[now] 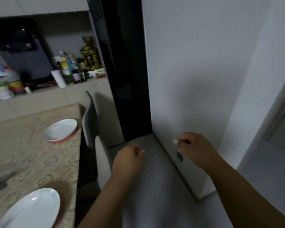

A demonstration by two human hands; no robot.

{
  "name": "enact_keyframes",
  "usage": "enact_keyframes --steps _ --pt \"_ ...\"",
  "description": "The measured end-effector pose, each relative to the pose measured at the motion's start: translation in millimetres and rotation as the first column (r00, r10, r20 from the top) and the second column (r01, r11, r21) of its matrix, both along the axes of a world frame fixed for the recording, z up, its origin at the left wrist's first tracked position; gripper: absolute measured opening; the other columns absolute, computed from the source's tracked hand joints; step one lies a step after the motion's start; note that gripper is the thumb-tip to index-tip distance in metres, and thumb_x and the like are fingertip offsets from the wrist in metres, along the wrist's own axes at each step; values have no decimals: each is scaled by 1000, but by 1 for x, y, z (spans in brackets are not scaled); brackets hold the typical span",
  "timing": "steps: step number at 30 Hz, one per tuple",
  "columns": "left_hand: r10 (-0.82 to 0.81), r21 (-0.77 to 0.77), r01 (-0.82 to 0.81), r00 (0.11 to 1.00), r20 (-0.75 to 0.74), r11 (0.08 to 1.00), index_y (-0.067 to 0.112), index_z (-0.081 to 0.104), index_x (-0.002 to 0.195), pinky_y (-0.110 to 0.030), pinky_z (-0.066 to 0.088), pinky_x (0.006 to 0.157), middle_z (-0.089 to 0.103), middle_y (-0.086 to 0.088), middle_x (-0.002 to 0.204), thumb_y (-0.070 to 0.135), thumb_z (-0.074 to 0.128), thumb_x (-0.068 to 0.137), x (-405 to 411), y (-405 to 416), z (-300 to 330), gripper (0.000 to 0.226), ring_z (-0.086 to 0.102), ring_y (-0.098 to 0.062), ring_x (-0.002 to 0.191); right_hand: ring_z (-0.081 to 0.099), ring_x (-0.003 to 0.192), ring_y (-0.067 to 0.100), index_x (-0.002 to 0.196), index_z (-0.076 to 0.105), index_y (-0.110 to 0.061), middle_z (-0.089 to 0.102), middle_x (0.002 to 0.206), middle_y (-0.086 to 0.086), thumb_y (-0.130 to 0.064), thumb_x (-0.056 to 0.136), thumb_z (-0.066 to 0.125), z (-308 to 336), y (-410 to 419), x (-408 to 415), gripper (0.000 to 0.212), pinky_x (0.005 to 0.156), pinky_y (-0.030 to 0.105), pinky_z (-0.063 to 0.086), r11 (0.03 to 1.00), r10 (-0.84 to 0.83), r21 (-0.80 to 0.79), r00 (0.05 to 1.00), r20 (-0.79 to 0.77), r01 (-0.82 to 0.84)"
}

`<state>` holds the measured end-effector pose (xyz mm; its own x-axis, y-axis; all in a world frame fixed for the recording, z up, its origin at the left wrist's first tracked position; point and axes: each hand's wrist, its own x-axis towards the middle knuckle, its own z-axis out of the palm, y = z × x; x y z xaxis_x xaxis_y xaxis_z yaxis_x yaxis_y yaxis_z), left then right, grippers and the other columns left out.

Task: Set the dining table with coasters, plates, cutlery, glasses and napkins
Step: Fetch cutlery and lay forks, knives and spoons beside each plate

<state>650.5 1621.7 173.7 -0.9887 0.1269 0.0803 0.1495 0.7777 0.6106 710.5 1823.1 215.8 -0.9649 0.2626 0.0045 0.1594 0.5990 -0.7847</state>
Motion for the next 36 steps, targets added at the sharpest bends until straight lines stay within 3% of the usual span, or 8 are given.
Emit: enact_keyframes --steps 6,11,14,19,24,31,36 --pt "277 14 -277 957 -83 961 17 64 97 -27 43 73 57 -3 104 32 62 89 -46 -3 -6 16 60 -21 87 56 56 14 66 63 -16 62 52 -9 -27 87 65 -9 19 -113 24 63 29 45 981 156 -112 988 -9 -156" --pt "527 14 -529 843 -109 848 22 64 92 -26 41 66 58 0 97 32 62 87 -68 -43 -5 11 60 -20 84 62 63 15 72 65 -16 67 63 -4 -31 86 65 -23 -33 -187 20 72 35 53 907 402 -157 915 43 -391" --pt "650 8 -652 756 -77 758 24 61 98 -29 48 75 57 3 98 33 59 89 -82 -75 -6 14 59 -20 88 65 71 17 79 66 -18 69 71 -4 -34 88 62 -20 -74 -225 19 74 35 53 843 528 -159 847 57 -514" --pt "790 63 -788 612 -31 613 23 53 117 -30 50 75 61 9 91 36 60 90 -120 -135 -19 31 62 -14 84 65 73 18 81 66 -21 69 73 -3 -35 89 61 -9 -151 -292 17 75 37 53 726 686 -108 727 38 -679" --pt "865 103 -859 502 -28 502 22 50 121 -30 48 77 59 11 87 35 59 91 -153 -185 -17 34 61 -14 85 65 72 22 78 65 -17 68 71 2 -31 88 63 -1 -233 -353 17 76 42 54 638 767 -98 641 -2 -764" --pt "952 109 -948 304 33 299 21 50 123 -24 41 69 59 11 87 35 58 92 -161 -252 -30 35 57 -10 80 66 79 26 75 63 -17 70 77 7 -34 86 64 -31 -366 -383 21 79 40 53 409 912 -90 404 75 -908" --pt "984 81 -989 134 116 126 20 50 125 -25 41 70 55 12 85 34 56 93 -169 -293 -52 35 56 -11 81 66 82 28 84 65 -10 70 82 8 -35 86 63 -75 -471 -393 25 74 35 53 230 961 -76 214 177 -970"
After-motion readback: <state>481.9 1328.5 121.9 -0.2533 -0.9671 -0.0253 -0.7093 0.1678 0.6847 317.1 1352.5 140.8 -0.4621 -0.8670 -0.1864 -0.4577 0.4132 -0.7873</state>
